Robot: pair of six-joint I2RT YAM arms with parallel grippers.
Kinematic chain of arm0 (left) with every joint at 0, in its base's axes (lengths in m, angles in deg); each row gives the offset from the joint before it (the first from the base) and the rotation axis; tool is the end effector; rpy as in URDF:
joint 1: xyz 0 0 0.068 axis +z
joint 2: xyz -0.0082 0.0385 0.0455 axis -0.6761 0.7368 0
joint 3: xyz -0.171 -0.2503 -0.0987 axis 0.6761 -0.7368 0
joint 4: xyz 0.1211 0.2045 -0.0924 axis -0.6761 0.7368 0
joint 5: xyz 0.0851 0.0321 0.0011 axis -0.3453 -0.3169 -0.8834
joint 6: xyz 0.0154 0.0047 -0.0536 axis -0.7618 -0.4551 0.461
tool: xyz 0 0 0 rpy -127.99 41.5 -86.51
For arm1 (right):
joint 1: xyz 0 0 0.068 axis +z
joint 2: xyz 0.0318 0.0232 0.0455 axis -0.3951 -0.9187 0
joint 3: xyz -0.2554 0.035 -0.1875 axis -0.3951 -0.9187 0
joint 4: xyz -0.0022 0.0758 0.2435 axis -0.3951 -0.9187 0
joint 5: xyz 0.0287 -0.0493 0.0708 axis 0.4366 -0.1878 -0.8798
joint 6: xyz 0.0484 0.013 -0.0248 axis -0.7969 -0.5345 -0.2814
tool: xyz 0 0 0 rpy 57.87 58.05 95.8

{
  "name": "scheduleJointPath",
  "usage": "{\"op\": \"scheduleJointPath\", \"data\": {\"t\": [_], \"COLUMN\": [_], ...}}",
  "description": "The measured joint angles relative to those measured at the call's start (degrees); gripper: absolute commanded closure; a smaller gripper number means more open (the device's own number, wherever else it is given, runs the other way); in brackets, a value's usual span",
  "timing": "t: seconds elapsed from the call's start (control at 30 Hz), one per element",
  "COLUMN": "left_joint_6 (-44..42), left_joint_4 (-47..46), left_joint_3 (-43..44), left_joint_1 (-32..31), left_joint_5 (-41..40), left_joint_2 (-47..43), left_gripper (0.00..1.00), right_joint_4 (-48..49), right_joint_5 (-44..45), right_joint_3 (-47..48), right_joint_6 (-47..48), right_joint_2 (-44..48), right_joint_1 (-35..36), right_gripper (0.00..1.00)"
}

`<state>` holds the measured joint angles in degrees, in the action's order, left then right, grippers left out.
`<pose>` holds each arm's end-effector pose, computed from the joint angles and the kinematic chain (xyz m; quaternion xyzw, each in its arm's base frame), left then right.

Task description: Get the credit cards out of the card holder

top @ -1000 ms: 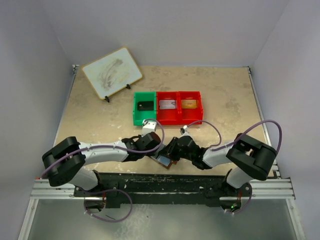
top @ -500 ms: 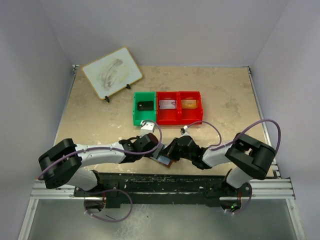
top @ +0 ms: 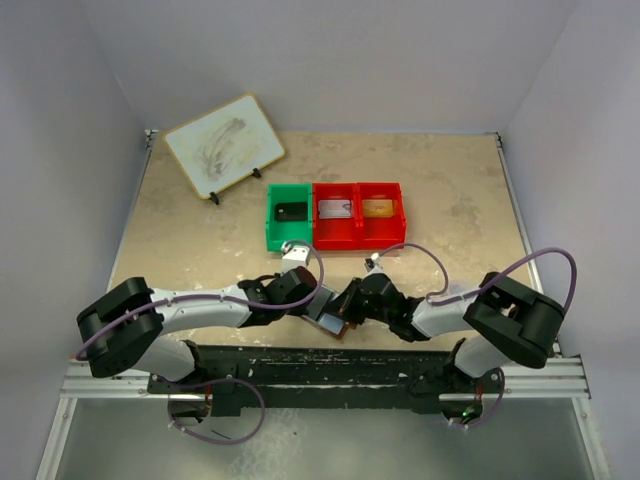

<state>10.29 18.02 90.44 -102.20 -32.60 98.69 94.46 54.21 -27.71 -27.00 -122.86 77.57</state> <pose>0.1354 -0.2024 0.2071 0.0478 0.9344 -0.1308 0.3278 0.1430 0.1983 0.1752 0.1807 0.8366 0.4720 0.2111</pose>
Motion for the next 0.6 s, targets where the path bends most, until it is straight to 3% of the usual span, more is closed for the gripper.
{"op": "scheduleJointPath", "data": {"t": [0.13, 0.33, 0.43, 0.6], "left_joint_6": [0.48, 0.87, 0.9, 0.87], "left_joint_4": [-0.96, -1.79, -1.97, -2.34], "left_joint_3": [-0.33, -0.63, -0.72, -0.76], "left_joint_1": [-0.04, -0.04, -0.04, -0.04], "left_joint_5": [0.81, 1.16, 1.25, 1.51], "left_joint_2": [0.0, 0.04, 0.04, 0.04], "left_gripper": [0.94, 0.95, 0.96, 0.96], "right_joint_4": [-0.74, -2.05, -2.97, -3.3], "right_joint_5": [0.0, -0.04, 0.0, 0.17], "right_joint_3": [-1.07, -1.11, -1.11, -1.29], "right_joint_6": [0.11, 0.37, 0.26, -0.94], "right_joint_2": [1.86, 2.01, 2.67, 3.32], "right_joint_1": [-0.04, -0.09, -0.13, -0.33], "right_gripper": [1.0, 0.94, 0.86, 0.84]}}
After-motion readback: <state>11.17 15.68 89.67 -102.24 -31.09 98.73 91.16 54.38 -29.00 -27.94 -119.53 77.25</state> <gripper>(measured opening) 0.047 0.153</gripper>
